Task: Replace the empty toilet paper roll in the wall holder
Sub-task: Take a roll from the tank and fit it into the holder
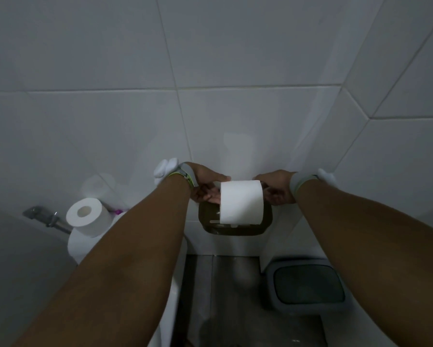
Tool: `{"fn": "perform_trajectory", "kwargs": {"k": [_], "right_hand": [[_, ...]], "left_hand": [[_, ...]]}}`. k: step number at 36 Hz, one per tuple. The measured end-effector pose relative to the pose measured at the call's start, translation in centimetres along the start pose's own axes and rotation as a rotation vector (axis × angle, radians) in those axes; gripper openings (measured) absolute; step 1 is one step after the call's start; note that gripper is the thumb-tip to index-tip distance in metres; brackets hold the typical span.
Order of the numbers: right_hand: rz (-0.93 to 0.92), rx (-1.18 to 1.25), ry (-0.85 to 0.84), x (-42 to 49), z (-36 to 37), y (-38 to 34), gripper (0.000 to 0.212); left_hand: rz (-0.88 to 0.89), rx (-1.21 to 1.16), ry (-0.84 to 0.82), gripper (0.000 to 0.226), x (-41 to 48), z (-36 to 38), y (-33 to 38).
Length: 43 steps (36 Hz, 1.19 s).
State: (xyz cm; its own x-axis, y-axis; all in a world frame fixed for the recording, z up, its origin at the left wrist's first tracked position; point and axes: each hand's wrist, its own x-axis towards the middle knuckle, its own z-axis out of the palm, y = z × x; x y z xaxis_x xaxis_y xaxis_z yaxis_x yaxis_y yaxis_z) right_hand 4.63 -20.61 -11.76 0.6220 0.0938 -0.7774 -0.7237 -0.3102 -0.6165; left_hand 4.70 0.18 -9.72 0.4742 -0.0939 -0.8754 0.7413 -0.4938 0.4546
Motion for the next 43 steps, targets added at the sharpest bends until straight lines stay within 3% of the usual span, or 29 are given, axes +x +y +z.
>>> {"fn": "perform_trajectory", "kwargs": {"k": [25, 36, 43], "right_hand": [[-0.086, -0.042, 0.054, -1.4, -0.3, -1.4, 0.025], [-0.033, -0.052, 0.005, -2.2, -1.1, -1.1, 0.013], [-0.016, -0.099, -0.040, -2.5, -1.1, -0.9, 0.027]], "left_hand": [[0.108, -0.016, 0.046, 0.045, -0.9, -0.8, 0.5], [0.118, 0.018, 0.022, 0.036, -1.1, -0.2, 0.5], [0.119, -0.023, 0.074, 0.038, -0.7, 0.2, -0.2]]}}
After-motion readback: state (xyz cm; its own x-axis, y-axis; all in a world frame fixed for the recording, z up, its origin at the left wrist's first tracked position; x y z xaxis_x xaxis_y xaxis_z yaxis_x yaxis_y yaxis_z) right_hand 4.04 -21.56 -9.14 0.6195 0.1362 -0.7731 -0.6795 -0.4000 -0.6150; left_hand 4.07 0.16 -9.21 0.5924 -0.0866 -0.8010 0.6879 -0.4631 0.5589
